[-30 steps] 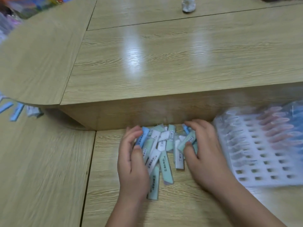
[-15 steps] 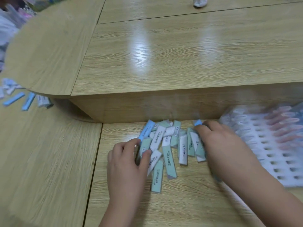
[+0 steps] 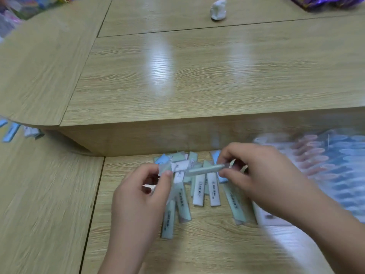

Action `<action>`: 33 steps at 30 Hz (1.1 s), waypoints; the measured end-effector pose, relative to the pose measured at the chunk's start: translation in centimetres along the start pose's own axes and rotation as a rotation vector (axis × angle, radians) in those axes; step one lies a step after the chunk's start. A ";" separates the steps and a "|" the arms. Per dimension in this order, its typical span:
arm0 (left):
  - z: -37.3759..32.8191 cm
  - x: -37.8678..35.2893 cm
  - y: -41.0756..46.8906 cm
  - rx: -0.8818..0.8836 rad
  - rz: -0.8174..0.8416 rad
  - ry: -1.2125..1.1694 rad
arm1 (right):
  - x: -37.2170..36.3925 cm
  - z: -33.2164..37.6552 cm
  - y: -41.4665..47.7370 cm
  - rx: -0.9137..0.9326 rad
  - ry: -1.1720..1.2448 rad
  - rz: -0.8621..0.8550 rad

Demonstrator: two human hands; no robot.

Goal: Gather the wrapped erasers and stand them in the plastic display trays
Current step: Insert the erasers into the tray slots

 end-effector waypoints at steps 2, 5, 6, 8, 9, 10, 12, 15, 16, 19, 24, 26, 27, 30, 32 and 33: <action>-2.0 -0.9 -0.4 -0.055 0.036 -0.117 | 2.2 -1.4 -1.8 -0.022 0.186 -0.064; -5.2 -3.3 -0.6 -0.158 0.119 -0.252 | 5.6 -5.1 -4.6 -0.067 0.358 -0.190; -6.2 -4.3 -0.7 -0.185 0.153 -0.283 | 6.7 -6.6 -5.6 -0.081 0.380 -0.221; -8.0 -6.5 -0.8 -0.224 0.201 -0.309 | 8.6 -9.2 -7.8 -0.115 0.438 -0.281; -8.9 -7.6 -0.8 -0.244 0.218 -0.307 | 9.5 -10.5 -8.9 -0.127 0.459 -0.314; -9.8 -8.8 -0.9 -0.256 0.234 -0.302 | 10.3 -11.7 -10.0 -0.129 0.466 -0.348; -11.4 -11.1 -1.3 -0.255 0.260 -0.320 | 11.8 -13.7 -12.0 -0.131 0.486 -0.421; -13.3 -14.4 -1.9 -0.247 0.254 -0.321 | 13.5 -16.9 -14.7 -0.137 0.460 -0.481; -13.8 -15.5 -2.2 -0.251 0.257 -0.311 | 13.8 -18.1 -15.4 -0.140 0.451 -0.493; -15.3 -18.8 -3.3 -0.231 0.290 -0.302 | 14.8 -21.2 -16.8 -0.153 0.468 -0.523; -17.0 -22.9 -3.9 -0.244 0.334 -0.223 | 15.6 -24.1 -17.6 -0.208 0.326 -0.537; -17.4 -24.3 -3.9 -0.249 0.330 -0.198 | 15.8 -25.3 -17.8 -0.206 0.332 -0.559; -17.6 -25.0 -3.8 -0.257 0.333 -0.187 | 15.8 -25.9 -17.8 -0.204 0.355 -0.571; -17.9 -27.0 -3.7 -0.284 0.352 -0.137 | 15.7 -26.9 -17.6 -0.173 0.399 -0.623; -18.2 -28.2 -3.8 -0.304 0.357 -0.107 | 15.7 -27.1 -16.9 -0.152 0.429 -0.650; -18.2 -28.6 -3.8 -0.311 0.355 -0.101 | 15.7 -27.2 -16.5 -0.143 0.436 -0.657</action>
Point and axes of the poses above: each hand's wrist, its own y-axis towards the middle knuckle, its own x-axis out of the back of the hand, z = x × y, the point moved 8 cm from there along y, towards the middle knuckle, and after that the axes turned 8 degrees about z, right-handed, at the moved point
